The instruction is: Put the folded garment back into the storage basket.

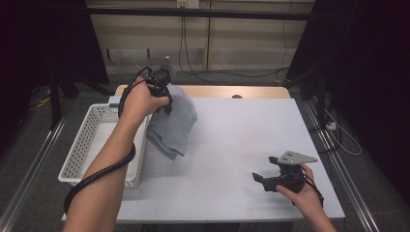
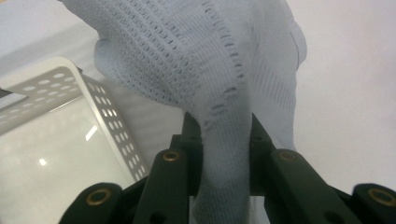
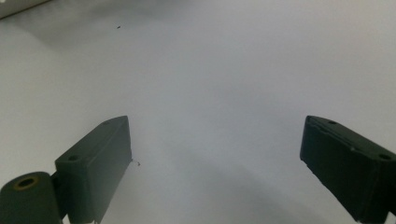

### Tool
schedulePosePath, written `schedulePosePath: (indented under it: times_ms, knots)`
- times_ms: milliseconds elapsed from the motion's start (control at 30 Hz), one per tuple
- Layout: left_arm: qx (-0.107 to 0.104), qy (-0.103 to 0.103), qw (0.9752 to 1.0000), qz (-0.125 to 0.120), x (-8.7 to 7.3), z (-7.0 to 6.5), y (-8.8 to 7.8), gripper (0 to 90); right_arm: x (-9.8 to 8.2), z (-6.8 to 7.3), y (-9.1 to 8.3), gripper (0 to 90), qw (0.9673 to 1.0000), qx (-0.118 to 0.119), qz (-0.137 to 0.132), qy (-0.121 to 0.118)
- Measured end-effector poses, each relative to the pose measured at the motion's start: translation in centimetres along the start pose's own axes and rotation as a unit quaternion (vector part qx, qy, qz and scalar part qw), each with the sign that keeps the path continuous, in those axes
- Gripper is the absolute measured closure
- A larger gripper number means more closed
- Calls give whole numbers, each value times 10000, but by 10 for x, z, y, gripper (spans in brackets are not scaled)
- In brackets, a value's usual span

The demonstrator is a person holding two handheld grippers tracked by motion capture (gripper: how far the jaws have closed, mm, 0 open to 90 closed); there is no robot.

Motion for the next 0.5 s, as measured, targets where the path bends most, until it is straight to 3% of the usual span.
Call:
schedulePosePath:
  times_ms: [167,500]
  knots:
    - [4,-29,9999,-98,1,5,-5,762,0,0,1,88,10000,7,5,-4]
    - [57,-64,9999,-59,3,10,-14,762,0,-2,0,88,10000,32,-26,52]
Point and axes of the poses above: each handheld gripper's, and its own axes: y roughly forward along the jaws, x roughly out of its top, z roughly to its left, the point moved 1 cm from there along y, roughly forward along the jaws, and after that the axes turned 12 degrees about y, right-handed, at the moved point
